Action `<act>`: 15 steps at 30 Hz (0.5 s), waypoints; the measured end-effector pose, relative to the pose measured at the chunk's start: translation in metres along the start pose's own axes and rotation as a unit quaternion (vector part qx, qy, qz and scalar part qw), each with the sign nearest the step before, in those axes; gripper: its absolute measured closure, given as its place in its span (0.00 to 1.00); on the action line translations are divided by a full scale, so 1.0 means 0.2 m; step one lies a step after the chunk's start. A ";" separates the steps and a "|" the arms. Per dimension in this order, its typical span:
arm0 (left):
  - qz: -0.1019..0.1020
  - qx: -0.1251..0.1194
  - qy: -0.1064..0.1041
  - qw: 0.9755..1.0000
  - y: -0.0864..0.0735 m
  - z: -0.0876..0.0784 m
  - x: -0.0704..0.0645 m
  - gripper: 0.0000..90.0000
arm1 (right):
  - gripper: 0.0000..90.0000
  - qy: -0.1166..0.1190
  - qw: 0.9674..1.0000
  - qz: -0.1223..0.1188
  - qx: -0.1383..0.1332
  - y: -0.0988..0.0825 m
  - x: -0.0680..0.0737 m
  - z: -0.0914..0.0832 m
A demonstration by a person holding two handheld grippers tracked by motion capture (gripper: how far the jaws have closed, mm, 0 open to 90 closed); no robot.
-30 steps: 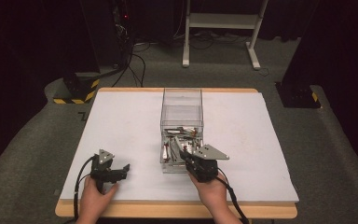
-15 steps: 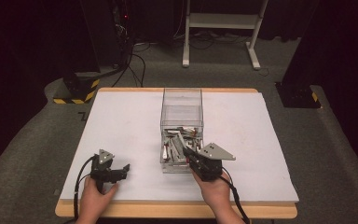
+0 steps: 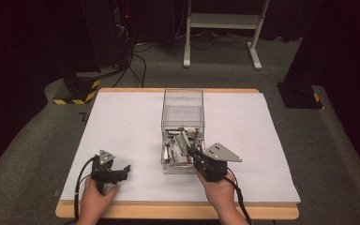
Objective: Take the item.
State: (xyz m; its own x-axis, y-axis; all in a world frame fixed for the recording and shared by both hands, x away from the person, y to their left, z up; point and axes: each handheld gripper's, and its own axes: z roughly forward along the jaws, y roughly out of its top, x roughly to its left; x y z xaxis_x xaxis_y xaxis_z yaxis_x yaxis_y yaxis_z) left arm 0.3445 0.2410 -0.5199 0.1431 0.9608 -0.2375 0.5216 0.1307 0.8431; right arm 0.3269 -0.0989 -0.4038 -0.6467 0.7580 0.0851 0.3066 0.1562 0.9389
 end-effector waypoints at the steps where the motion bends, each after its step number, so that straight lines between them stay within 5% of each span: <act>1: 0.000 0.000 0.000 1.000 0.00 0.00 0.00 0.14 | 0.99 -0.001 1.000 0.000 -0.001 0.00 0.00 0.00; 15: 0.000 0.000 0.000 1.000 0.00 0.00 0.00 0.14 | 0.99 -0.015 1.000 0.011 -0.016 0.02 -0.07 -0.05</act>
State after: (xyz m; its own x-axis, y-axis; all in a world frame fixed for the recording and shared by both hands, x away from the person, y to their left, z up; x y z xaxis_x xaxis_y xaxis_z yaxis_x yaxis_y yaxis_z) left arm 0.3445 0.2410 -0.5199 0.1433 0.9607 -0.2375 0.5218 0.1306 0.8430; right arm 0.3295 -0.1147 -0.3971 -0.6192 0.7793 0.0967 0.2972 0.1186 0.9474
